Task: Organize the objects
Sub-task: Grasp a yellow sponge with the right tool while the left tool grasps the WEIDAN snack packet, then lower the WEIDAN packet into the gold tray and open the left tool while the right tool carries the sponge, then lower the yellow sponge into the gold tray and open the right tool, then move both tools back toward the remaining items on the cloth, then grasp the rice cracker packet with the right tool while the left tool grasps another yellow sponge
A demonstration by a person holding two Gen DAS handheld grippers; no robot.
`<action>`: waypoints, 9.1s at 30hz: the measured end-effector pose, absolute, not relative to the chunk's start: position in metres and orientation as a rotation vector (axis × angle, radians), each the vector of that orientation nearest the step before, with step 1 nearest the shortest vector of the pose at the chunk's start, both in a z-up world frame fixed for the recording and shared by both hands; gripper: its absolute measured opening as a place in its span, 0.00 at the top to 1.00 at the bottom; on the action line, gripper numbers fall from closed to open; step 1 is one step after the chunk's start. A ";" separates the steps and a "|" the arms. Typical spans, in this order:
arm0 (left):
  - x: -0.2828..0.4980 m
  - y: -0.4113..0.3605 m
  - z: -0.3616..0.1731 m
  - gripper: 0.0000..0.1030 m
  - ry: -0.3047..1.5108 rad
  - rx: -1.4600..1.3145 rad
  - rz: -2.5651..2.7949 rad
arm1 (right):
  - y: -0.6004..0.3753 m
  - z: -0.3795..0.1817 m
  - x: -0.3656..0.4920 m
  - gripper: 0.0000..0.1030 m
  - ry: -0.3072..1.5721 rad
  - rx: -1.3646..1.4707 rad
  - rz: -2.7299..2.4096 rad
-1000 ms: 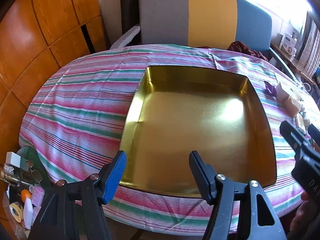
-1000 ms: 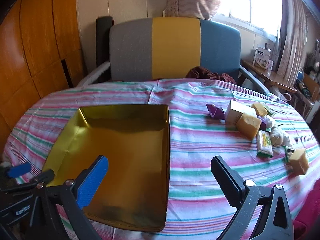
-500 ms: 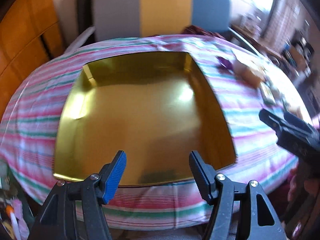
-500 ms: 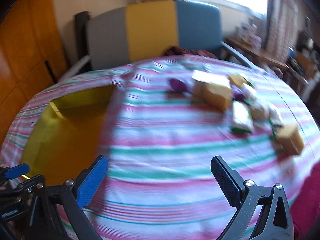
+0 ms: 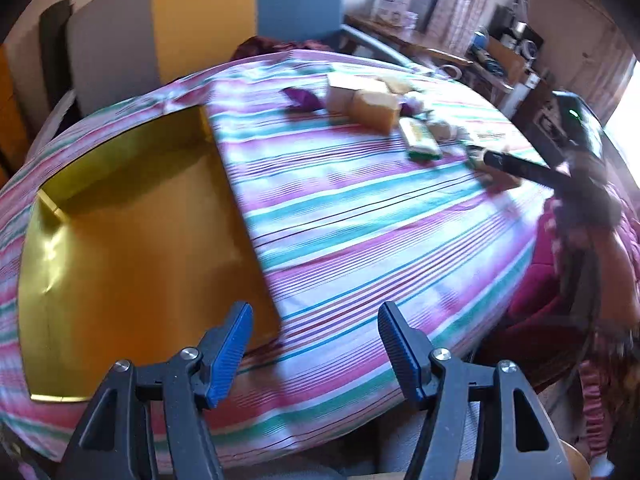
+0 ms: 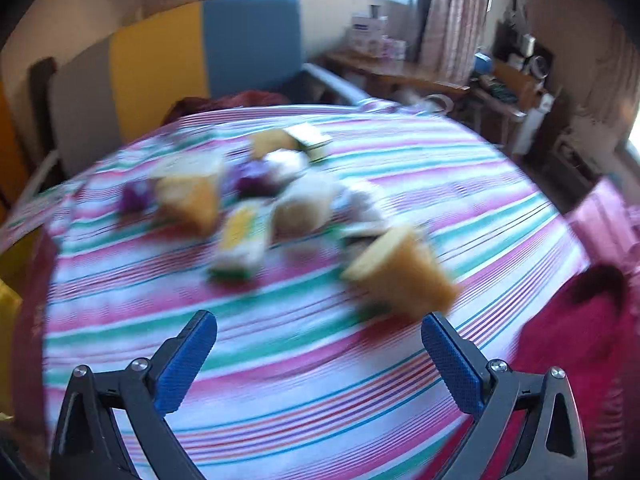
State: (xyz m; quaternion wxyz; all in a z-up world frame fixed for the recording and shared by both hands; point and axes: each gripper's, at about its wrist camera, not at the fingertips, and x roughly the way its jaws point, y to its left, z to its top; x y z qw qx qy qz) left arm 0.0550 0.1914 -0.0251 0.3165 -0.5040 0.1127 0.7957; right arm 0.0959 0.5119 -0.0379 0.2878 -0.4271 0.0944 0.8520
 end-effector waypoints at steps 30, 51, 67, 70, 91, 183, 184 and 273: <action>-0.020 0.409 -0.078 0.36 0.293 -1.393 1.986 | 0.604 -0.029 0.099 0.29 0.770 -0.862 2.367; -0.035 0.468 -0.111 0.53 0.406 -1.193 2.100 | 0.610 -0.024 0.105 0.28 0.778 -0.763 2.380; 0.017 0.339 -0.104 0.53 0.311 -1.094 2.131 | 0.591 -0.031 0.084 0.28 0.701 -0.900 2.470; 0.016 0.312 -0.100 0.54 0.248 -1.109 2.153 | 0.583 -0.033 0.079 0.28 0.662 -0.936 2.498; -0.018 0.132 -0.041 0.53 0.062 -1.107 2.464 | 0.542 -0.028 0.065 0.28 0.448 -1.007 2.632; 0.044 0.154 -0.029 0.53 0.165 -1.110 2.307 | 0.398 -0.062 0.039 0.00 0.159 -1.339 2.602; 0.046 0.159 -0.029 0.53 0.175 -1.106 2.291 | 0.414 -0.061 0.038 0.00 0.166 -1.319 2.566; -0.102 0.401 -0.110 0.25 0.425 -1.167 2.147 | 0.552 -0.105 0.000 0.51 0.451 -1.675 2.541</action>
